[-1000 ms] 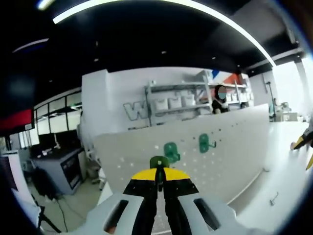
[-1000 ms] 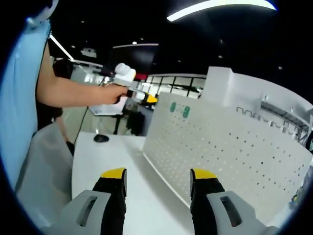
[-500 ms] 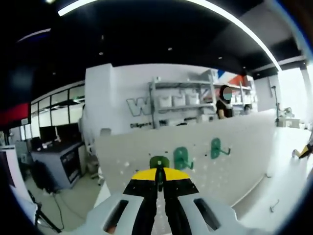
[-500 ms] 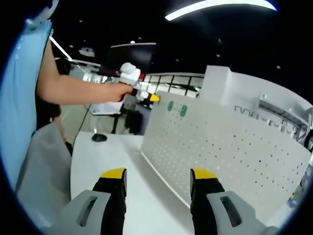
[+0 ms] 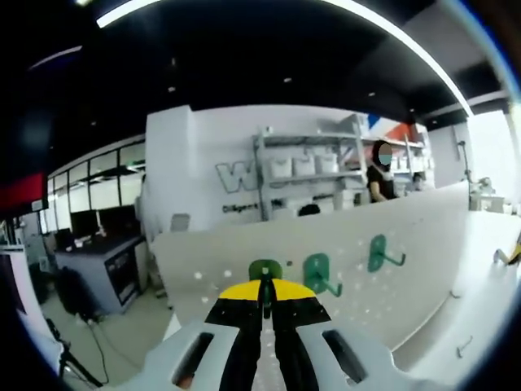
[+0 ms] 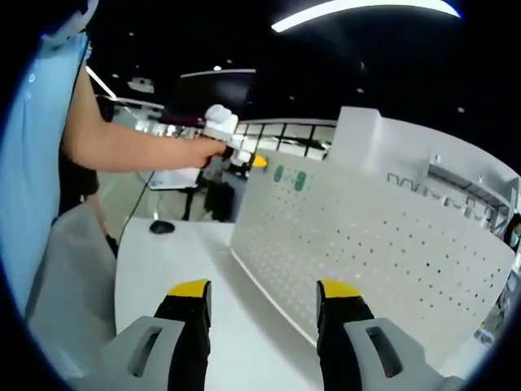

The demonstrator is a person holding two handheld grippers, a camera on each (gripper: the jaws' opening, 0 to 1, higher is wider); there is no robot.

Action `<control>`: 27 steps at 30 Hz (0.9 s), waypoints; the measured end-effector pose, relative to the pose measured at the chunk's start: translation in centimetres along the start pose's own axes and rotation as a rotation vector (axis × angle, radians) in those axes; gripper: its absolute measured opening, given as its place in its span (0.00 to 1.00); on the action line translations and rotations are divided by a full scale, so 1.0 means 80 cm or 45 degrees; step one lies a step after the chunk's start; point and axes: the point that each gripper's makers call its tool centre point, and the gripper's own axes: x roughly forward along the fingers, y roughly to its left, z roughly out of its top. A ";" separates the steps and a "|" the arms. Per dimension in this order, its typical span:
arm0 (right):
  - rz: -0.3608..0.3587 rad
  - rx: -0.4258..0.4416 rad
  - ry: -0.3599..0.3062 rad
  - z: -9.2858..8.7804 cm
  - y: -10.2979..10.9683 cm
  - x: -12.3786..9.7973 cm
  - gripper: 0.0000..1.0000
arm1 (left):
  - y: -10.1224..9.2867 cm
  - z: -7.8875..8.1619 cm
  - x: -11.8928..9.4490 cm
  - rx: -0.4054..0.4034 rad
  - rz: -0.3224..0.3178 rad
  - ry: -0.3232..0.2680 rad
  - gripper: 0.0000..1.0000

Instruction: Insert the hook assembly into the mounting plate slot until the hook locks in place.

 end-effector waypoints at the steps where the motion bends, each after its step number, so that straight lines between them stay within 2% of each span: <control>1: -0.001 0.000 0.001 0.000 -0.001 0.000 0.52 | 0.002 -0.001 0.000 0.001 0.010 0.003 0.03; 19: -0.014 0.001 0.003 -0.001 -0.005 -0.003 0.51 | 0.004 -0.003 0.008 0.016 0.036 -0.002 0.03; 27: -0.019 -0.006 0.002 -0.001 -0.007 -0.004 0.51 | 0.003 -0.002 0.008 0.098 0.043 0.001 0.03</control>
